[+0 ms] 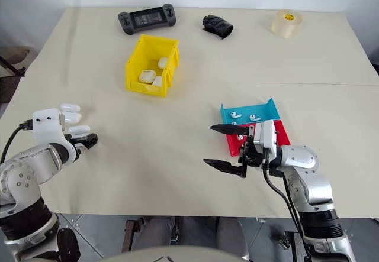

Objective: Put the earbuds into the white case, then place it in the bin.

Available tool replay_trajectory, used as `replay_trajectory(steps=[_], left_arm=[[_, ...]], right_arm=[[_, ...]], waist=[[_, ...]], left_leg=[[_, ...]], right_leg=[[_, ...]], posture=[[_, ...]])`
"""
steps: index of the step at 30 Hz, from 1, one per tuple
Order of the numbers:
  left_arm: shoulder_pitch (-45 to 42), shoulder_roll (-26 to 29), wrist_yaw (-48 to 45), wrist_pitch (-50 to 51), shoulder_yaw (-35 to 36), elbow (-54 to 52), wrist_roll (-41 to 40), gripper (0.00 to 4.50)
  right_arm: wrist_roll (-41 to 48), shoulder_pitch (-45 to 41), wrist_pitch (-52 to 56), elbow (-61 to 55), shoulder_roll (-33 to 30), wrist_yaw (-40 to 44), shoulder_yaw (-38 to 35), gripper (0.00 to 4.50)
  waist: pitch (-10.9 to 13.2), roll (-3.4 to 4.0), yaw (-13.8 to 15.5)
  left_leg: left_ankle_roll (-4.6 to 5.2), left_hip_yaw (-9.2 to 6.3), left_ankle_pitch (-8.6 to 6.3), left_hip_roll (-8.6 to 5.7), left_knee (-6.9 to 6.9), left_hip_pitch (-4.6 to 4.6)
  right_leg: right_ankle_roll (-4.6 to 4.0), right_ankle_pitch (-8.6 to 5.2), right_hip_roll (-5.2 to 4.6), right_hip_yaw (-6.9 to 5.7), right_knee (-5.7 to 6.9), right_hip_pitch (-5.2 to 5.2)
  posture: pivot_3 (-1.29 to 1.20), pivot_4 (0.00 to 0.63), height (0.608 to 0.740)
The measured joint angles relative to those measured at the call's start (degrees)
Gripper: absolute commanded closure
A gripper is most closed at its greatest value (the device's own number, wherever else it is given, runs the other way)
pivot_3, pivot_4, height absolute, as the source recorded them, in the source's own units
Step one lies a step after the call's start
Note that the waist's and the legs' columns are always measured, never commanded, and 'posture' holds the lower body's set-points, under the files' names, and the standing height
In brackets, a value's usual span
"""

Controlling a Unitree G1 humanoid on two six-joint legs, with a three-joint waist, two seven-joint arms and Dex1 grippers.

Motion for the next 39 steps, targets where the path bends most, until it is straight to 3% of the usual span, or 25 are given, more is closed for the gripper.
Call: replay_trajectory(steps=[10,13,17,26,29,35,39], left_arm=[[-1.2,2.2,4.6,-0.2,0.0,3.8,-6.4,0.02],[-1.3,2.6,6.1,-0.2,-0.3,4.0,-8.1,0.59],[-1.2,2.8,7.8,-0.2,-0.6,4.0,-10.0,1.68],[-0.8,3.2,8.7,-0.2,0.0,3.8,-12.5,1.68],[0.7,5.8,0.1,-3.6,-0.3,1.4,-13.2,1.68],[12.3,12.0,-29.9,-29.3,-1.3,-5.6,-15.0,1.68],[18.9,11.6,-51.7,-46.0,-2.9,-4.4,-15.8,1.68]], right_arm=[[-0.4,3.5,-0.4,-2.0,1.4,-2.1,0.1,0.00],[-0.5,4.2,-1.2,-2.6,1.7,-2.4,0.2,0.00],[-0.5,4.6,-1.4,-2.7,1.9,-2.9,0.5,0.00],[-0.5,3.4,-2.2,-2.4,1.9,-2.8,0.5,0.00],[-0.5,3.0,-2.3,-2.2,1.7,-2.7,0.5,0.00],[-0.4,2.4,-2.2,-1.5,-0.2,-2.6,-0.4,0.00],[0.1,2.5,-1.6,-1.3,-3.3,-2.5,-3.6,0.00]], waist=[[0.0,0.02,0.1],[0.0,0.02,0.1],[0.0,0.02,-0.1],[0.0,0.02,-0.1],[0.0,-0.03,-0.1],[0.0,0.02,-0.4],[0.1,0.08,0.0]], left_leg=[[-0.11,-0.02,0.08,0.01,0.01,0.04],[-0.11,-0.01,0.08,0.00,0.00,0.05],[-0.12,-0.01,0.09,0.02,-0.02,0.05],[-0.13,0.01,0.09,0.02,-0.04,0.03],[-0.13,0.01,0.10,0.02,-0.06,-0.07],[-0.12,0.20,0.09,0.01,-0.24,-0.06],[-0.12,0.13,0.09,0.09,-0.16,-0.07]], right_leg=[[0.00,0.00,0.00,0.01,0.10,0.00],[0.00,0.00,0.00,0.02,0.10,0.00],[0.00,0.00,0.02,0.03,0.11,-0.03],[-0.01,0.00,0.03,0.04,0.11,-0.08],[-0.01,0.00,0.02,0.04,0.08,-0.17],[-0.03,-0.01,-0.07,0.07,-0.13,-0.17],[-0.11,-0.05,-0.04,-0.05,-0.33,0.02]], posture=[[0.00,0.150,0.740],[0.00,0.150,0.740],[0.00,0.150,0.740],[0.00,0.150,0.740],[0.00,0.150,0.740],[0.00,0.150,0.740],[0.00,0.150,0.740]])
